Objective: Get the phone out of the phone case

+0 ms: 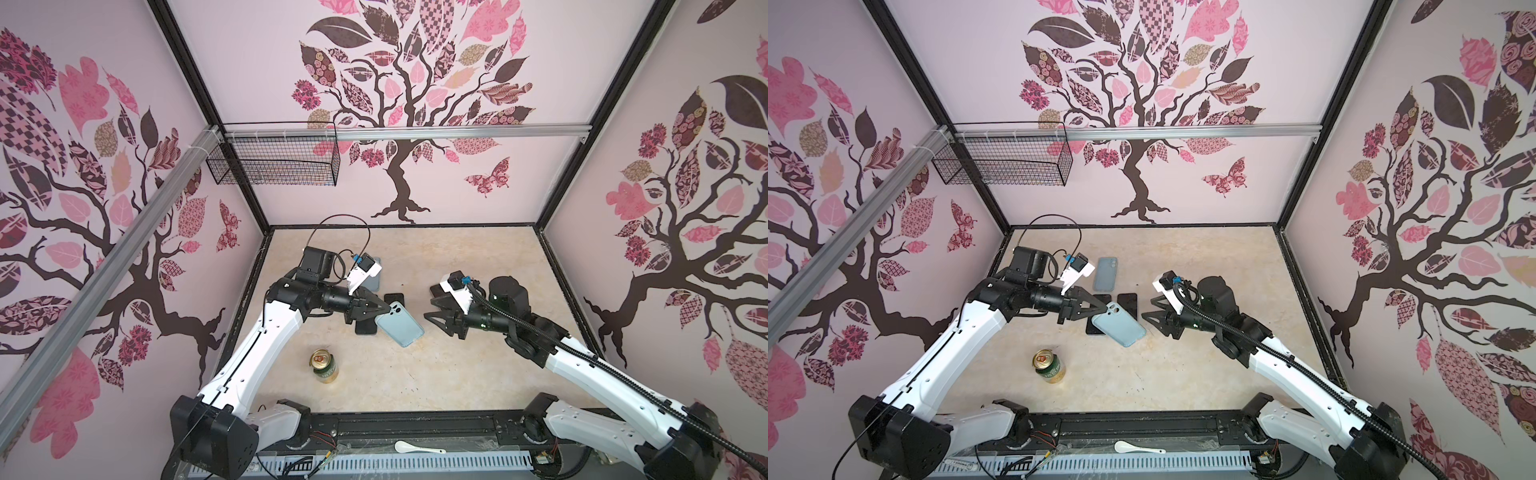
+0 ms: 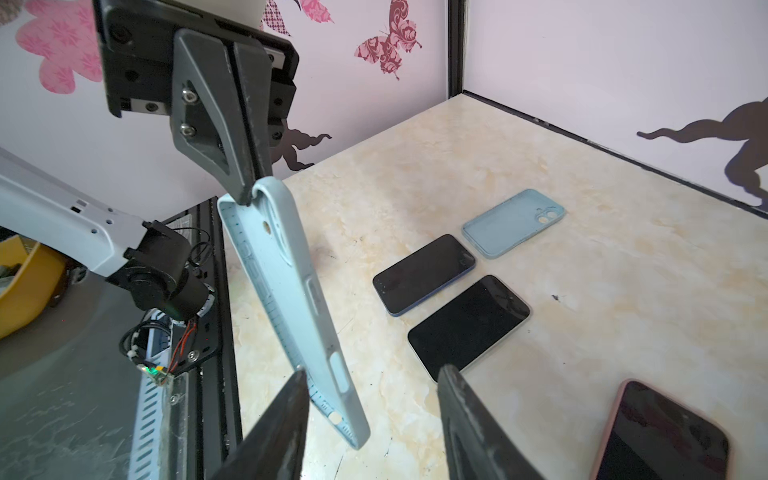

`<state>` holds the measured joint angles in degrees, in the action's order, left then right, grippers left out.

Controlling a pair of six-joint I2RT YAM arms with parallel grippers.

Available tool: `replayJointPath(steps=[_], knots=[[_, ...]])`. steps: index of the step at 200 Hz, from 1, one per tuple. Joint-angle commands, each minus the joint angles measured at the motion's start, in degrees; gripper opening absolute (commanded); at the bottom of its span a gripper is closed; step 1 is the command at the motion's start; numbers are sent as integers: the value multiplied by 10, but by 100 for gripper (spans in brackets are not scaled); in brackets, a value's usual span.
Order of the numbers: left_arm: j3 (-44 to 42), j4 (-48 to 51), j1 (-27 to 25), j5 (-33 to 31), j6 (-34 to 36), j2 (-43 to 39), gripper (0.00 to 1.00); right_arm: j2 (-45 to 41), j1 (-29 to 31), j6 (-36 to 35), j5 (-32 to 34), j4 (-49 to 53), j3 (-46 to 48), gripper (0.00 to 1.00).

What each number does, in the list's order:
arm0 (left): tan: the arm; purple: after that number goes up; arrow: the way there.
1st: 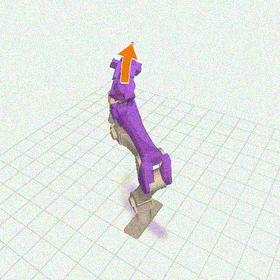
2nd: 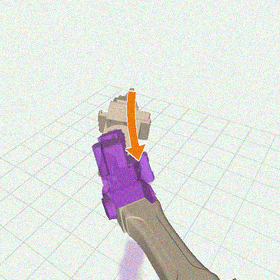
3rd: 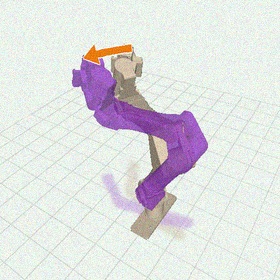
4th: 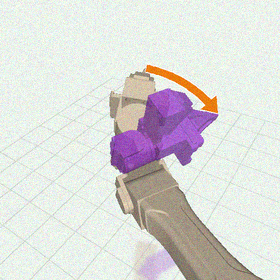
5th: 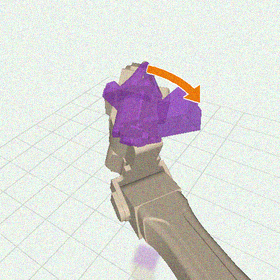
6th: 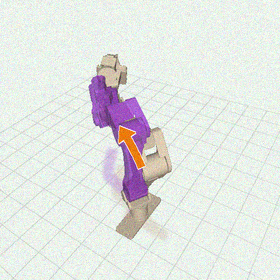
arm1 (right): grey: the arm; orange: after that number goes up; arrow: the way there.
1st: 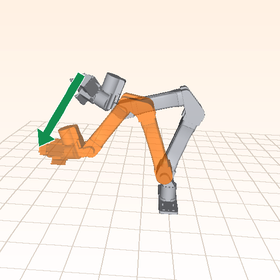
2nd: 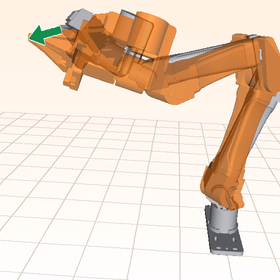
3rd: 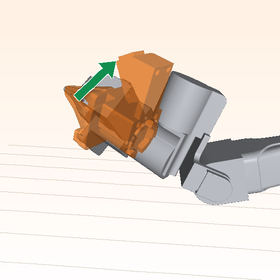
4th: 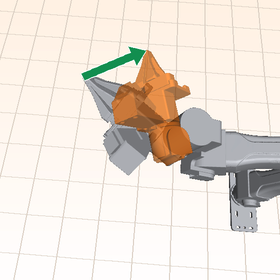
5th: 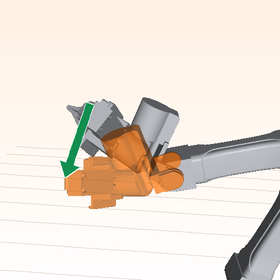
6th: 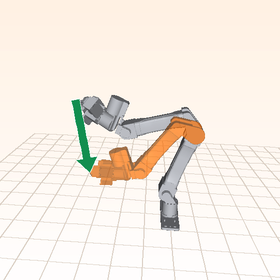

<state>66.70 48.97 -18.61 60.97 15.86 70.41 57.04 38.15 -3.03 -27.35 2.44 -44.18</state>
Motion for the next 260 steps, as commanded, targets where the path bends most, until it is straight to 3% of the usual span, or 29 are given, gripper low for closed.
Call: replayJointPath(steps=[1,39,132,197,260], knots=[[21,10,-5,-8,-4,11,0,12,33,-33,53,3,-18,53],[26,9,-11,-13,-12,22,0,42,69,-51,105,2,-31,52],[25,6,-17,-9,-17,25,0,78,95,-55,120,-4,-44,45],[25,6,-19,-11,-18,26,0,91,105,-54,131,-5,-48,33],[25,6,-20,-15,-17,26,0,96,106,-41,136,-8,-49,10]])
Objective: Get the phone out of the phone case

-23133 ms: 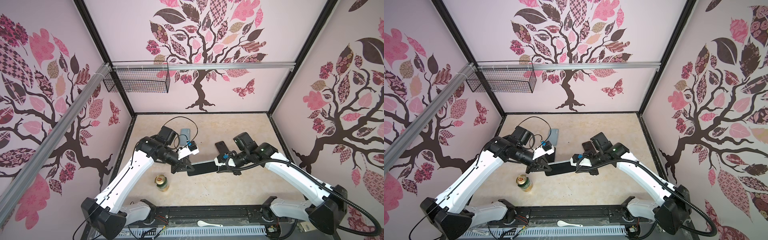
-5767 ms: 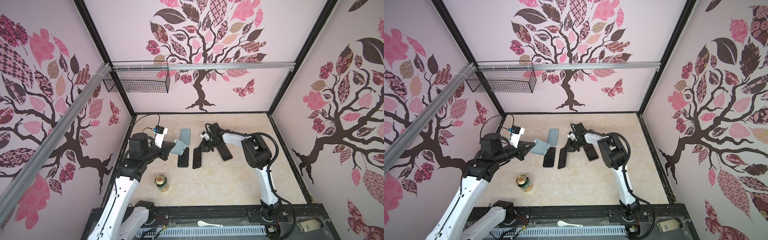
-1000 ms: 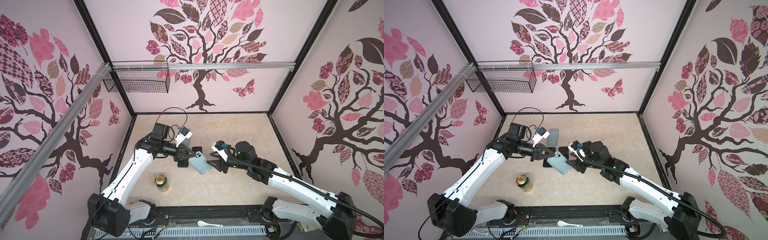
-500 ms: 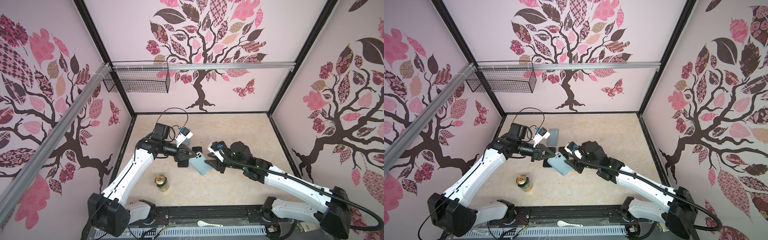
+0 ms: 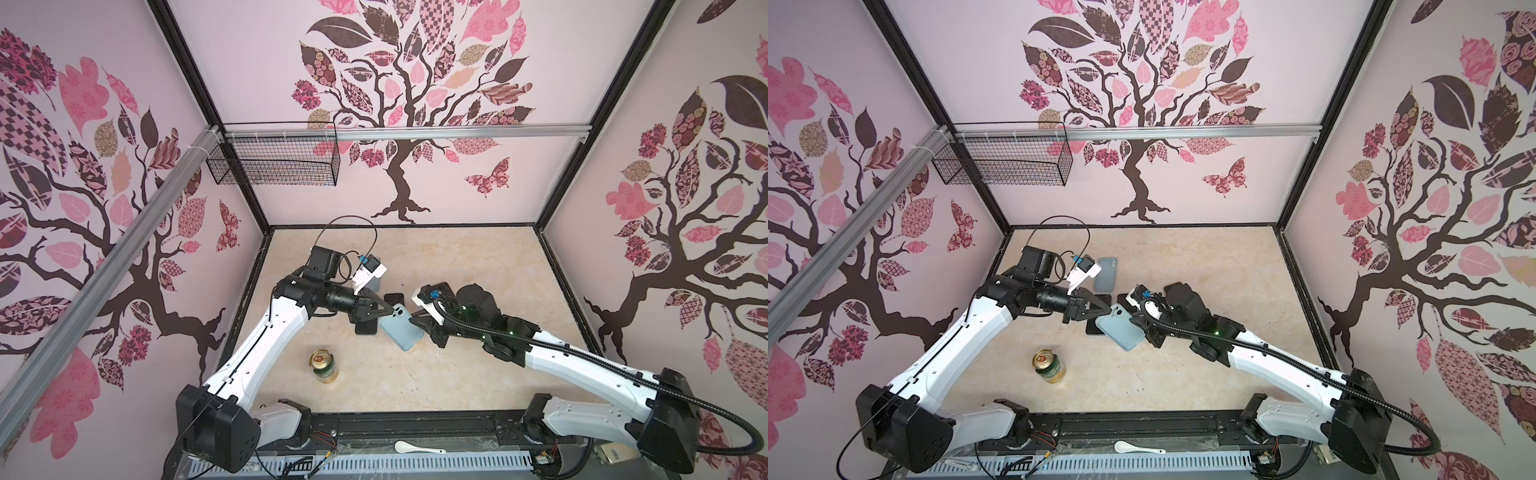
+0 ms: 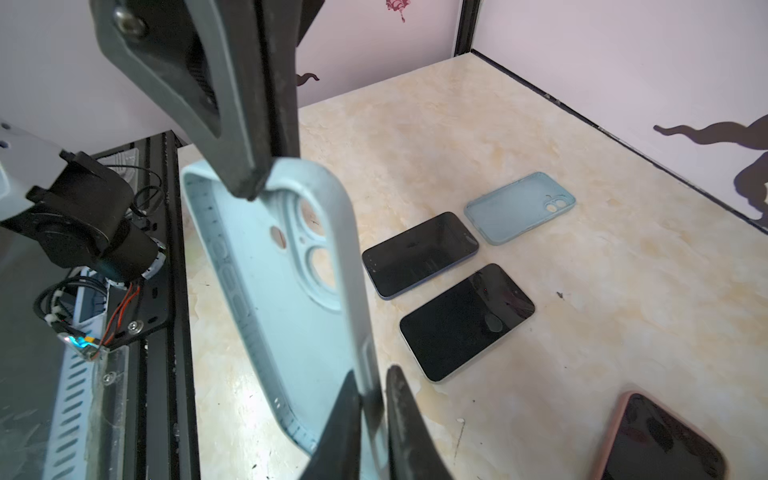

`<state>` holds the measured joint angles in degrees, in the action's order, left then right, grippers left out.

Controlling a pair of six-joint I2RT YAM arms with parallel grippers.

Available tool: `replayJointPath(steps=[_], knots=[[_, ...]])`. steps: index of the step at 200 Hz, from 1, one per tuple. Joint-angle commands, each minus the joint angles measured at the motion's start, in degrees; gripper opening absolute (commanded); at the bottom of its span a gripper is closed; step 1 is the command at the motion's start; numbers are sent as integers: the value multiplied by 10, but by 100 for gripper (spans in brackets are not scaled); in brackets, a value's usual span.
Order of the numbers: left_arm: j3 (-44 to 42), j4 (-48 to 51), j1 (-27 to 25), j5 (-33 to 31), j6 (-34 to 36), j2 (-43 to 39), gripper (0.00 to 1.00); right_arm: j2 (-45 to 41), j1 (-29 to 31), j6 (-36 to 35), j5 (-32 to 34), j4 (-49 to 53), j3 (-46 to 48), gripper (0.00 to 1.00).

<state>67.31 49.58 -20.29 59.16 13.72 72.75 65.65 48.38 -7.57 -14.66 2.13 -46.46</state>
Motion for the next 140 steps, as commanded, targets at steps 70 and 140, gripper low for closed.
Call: replayJointPath(steps=[70,140], knots=[[-7,-71,-3,-110,-59,-28,45,0,2,82,62,-36,4,0],[-71,-141,-3,-344,-184,-54,63,144,-112,271,10,57,-91,0]])
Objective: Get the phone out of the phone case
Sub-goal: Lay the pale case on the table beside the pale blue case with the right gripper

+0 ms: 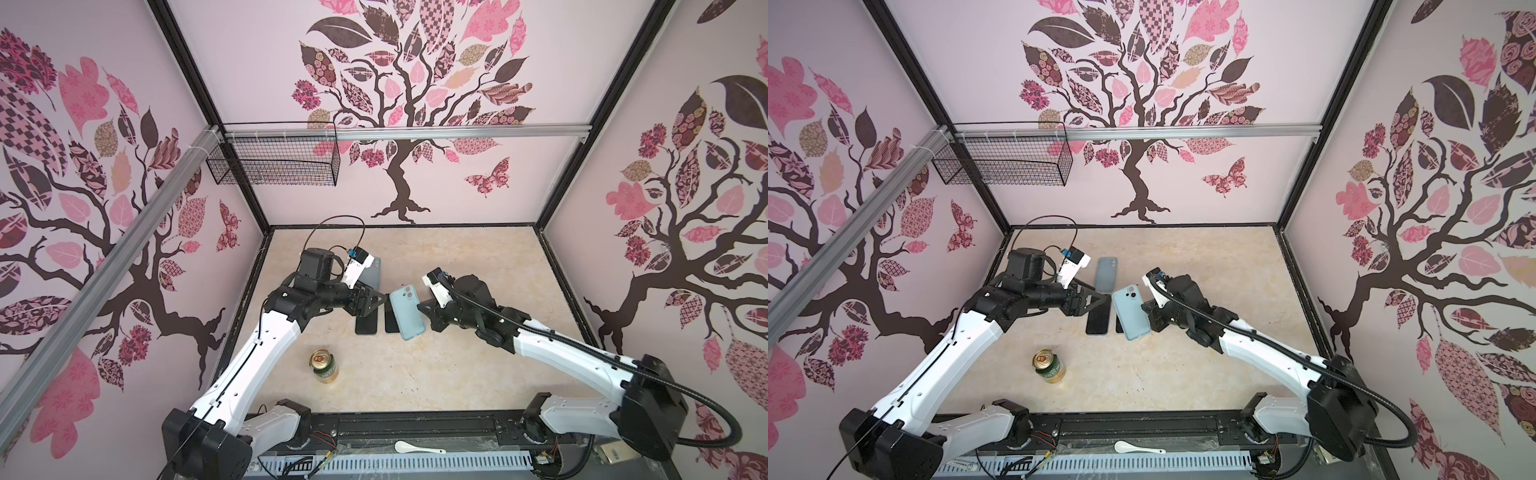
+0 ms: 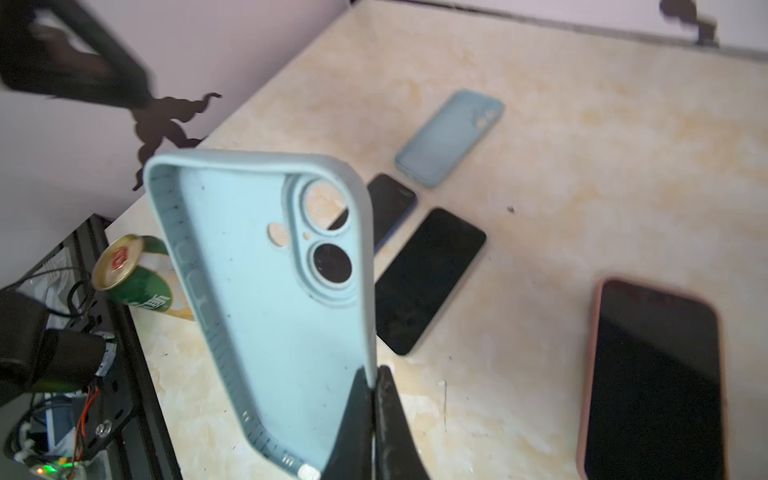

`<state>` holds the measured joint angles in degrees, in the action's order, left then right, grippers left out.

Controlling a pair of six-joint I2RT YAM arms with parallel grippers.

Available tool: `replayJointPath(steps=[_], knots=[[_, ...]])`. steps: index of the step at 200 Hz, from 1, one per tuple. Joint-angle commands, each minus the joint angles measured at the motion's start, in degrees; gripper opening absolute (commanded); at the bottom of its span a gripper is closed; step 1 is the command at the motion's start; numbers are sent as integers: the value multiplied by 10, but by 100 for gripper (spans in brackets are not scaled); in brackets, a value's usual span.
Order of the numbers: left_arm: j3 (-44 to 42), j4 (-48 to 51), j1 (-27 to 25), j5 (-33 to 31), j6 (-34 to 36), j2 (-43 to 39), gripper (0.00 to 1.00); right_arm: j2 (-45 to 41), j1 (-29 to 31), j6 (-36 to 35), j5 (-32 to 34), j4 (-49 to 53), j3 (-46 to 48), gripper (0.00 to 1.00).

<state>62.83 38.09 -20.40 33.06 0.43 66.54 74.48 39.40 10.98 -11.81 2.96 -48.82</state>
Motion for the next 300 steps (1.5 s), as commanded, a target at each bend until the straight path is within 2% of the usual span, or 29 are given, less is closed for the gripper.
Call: replayJointPath(steps=[1,17,39,53,73,98,105,122,139,165,187,231,250,300], knots=[[-27,-26,-2,-83,-52,8,63,58,-22,87,-18,52,-72,0],[-32,-32,-2,-87,-72,16,64,109,-23,100,-3,116,-137,0],[-35,-44,-2,-95,-98,25,66,169,-23,157,63,191,-205,0],[-36,-48,-2,-114,-108,26,66,187,-25,170,71,189,-219,0],[-50,-72,0,-166,-156,25,68,214,-30,147,101,197,-239,0],[-53,-104,8,-207,-229,28,68,236,-40,143,72,166,-256,0],[-54,-115,12,-213,-234,30,74,242,-41,144,81,156,-261,0],[-55,-135,20,-239,-233,37,97,274,-57,160,77,167,-299,0],[-58,-154,27,-262,-235,40,98,325,-74,175,70,209,-354,0],[-68,-201,38,-255,-230,50,98,418,-92,182,55,262,-456,0],[-52,-199,40,-246,-232,77,98,489,-94,177,59,325,-570,0],[-73,-241,41,-233,-277,94,98,603,-95,174,58,415,-744,0],[-96,-263,42,-227,-279,79,98,642,-94,171,55,441,-799,0],[-119,-257,58,-186,-263,59,98,714,-94,166,56,470,-873,0]])
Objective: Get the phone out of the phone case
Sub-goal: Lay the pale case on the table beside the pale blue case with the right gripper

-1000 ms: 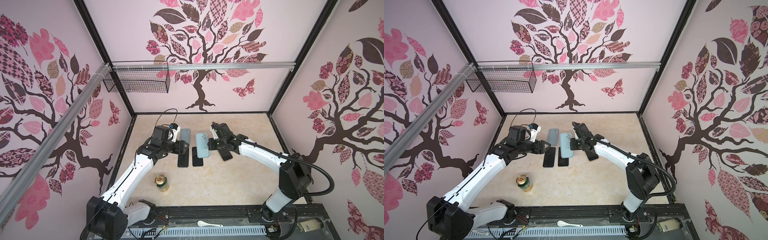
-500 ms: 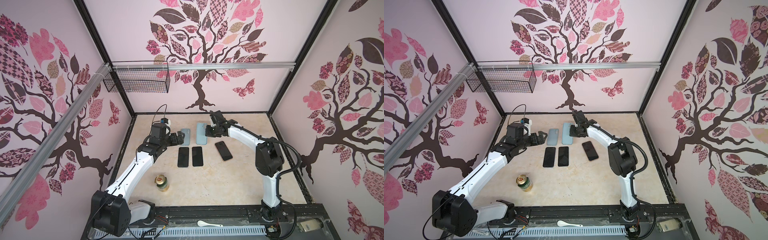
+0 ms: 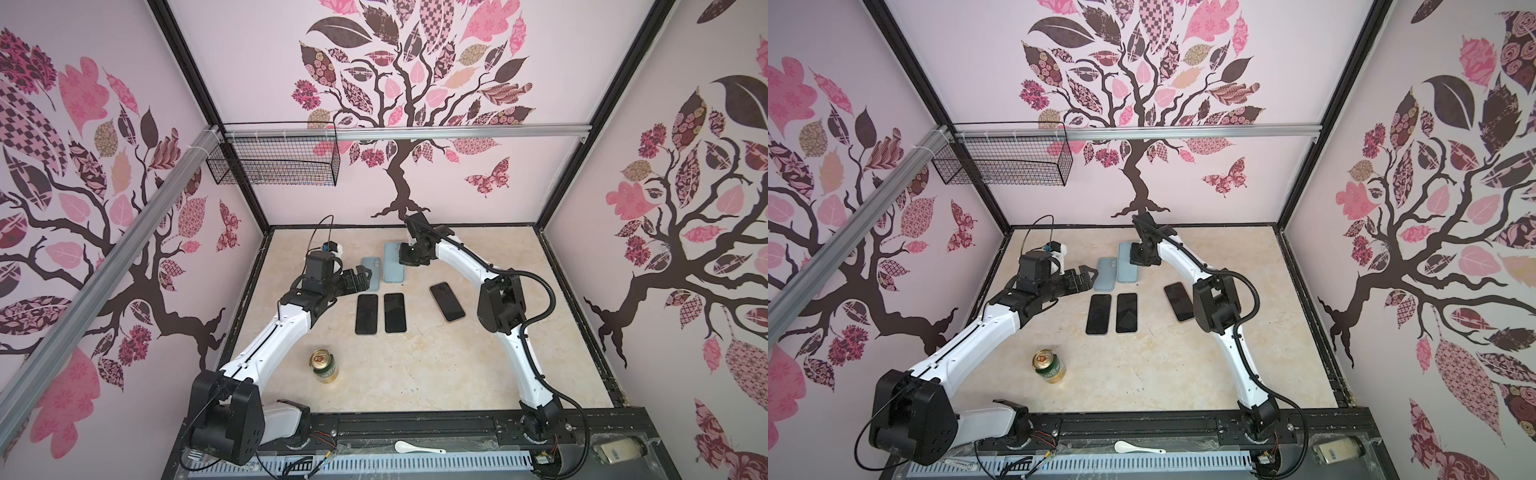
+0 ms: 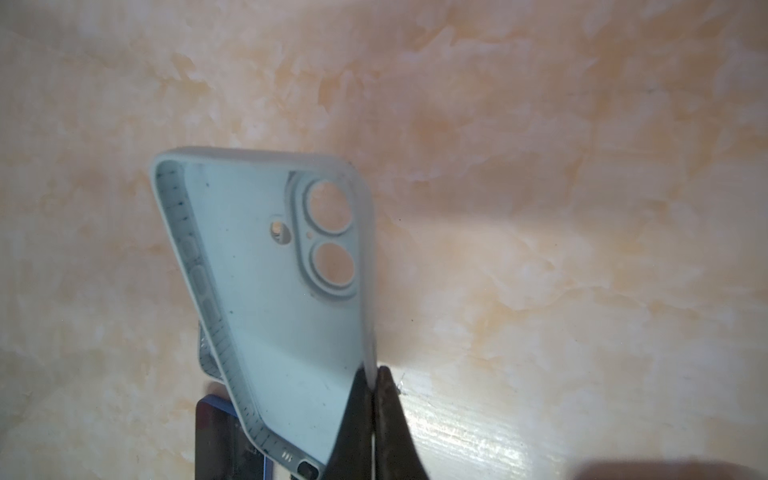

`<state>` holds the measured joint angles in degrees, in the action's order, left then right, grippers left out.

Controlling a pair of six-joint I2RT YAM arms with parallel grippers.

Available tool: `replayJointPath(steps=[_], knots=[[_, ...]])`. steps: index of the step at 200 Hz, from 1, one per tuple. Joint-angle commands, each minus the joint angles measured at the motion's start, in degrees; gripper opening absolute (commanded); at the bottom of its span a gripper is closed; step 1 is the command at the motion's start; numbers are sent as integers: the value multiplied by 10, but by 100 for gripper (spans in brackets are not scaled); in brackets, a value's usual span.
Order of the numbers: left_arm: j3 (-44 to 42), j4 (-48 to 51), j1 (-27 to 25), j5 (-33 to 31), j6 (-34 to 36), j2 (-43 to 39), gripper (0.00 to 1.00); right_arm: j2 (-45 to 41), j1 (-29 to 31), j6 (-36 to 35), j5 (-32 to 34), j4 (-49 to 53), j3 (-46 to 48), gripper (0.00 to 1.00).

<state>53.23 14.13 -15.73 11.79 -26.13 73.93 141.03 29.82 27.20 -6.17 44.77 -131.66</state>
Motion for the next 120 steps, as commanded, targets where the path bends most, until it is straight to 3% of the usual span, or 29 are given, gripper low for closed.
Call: replayJointPath(steps=[1,120], knots=[[-24,-18,11,27,2,-15,98,50,1,4,-1,53,-46,0],[-30,-11,21,36,-8,0,98,107,1,7,-7,59,-92,0]])
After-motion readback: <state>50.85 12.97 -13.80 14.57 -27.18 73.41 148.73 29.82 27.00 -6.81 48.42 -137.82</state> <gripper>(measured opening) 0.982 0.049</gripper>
